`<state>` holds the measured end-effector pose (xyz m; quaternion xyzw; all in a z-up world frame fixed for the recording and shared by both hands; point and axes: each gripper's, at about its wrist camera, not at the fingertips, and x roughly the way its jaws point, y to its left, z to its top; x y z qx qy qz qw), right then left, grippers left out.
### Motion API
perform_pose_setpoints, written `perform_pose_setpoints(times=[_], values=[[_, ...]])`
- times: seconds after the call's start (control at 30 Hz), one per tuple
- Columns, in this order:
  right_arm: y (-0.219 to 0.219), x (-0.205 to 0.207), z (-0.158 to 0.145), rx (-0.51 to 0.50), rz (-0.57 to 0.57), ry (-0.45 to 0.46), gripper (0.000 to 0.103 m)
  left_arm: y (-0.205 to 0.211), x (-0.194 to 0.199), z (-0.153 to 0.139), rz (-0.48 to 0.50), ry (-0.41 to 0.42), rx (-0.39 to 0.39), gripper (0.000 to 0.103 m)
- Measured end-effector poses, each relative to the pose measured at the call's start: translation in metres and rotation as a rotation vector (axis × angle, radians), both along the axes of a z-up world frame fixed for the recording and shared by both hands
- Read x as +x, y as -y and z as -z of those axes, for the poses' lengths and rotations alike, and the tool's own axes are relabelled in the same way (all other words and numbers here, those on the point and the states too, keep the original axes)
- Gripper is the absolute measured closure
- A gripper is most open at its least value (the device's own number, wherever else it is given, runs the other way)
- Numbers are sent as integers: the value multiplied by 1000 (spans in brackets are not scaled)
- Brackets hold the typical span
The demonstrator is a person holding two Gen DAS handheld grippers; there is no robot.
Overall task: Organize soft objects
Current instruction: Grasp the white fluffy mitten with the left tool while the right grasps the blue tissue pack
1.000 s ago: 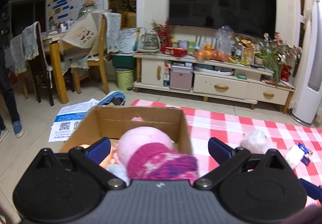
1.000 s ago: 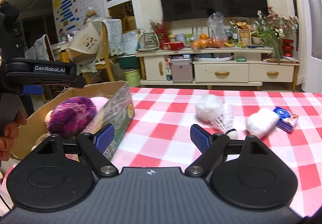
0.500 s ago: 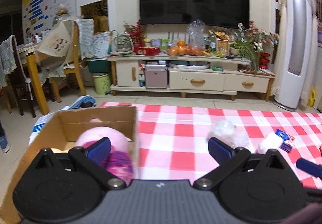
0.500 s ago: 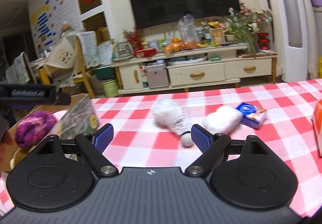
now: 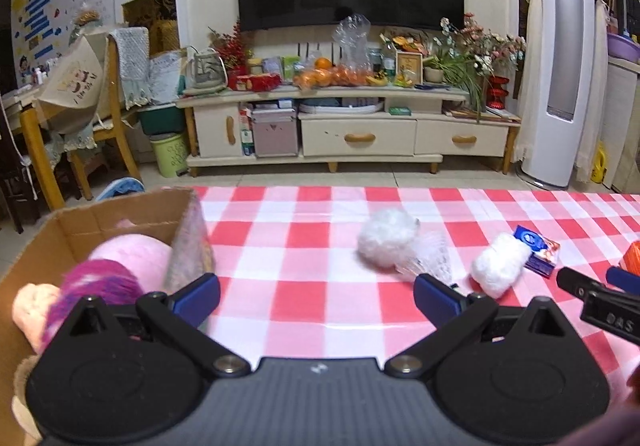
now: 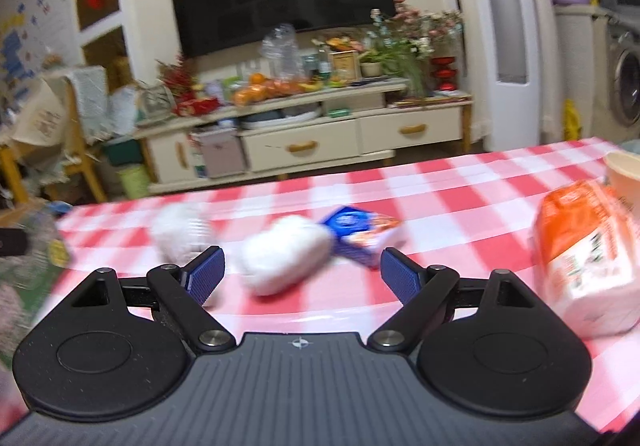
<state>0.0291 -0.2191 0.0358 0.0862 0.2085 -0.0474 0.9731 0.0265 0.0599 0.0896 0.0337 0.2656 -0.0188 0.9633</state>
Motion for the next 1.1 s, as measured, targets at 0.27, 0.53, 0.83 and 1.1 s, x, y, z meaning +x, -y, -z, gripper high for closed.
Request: perform_pose_setpoints(times=[0.27, 0.53, 0.83, 1.1], values=[[8, 23, 9, -117, 2, -55, 0, 19, 8, 10, 44, -50, -37, 1], [25, 36, 18, -111, 24, -96, 0, 36, 14, 23, 66, -100, -92, 1], [34, 51, 24, -136, -62, -122, 0, 47, 17, 31, 73, -125, -121, 1], [35, 68, 27, -170, -155, -151, 0, 58, 22, 39, 86, -145, -124, 1]])
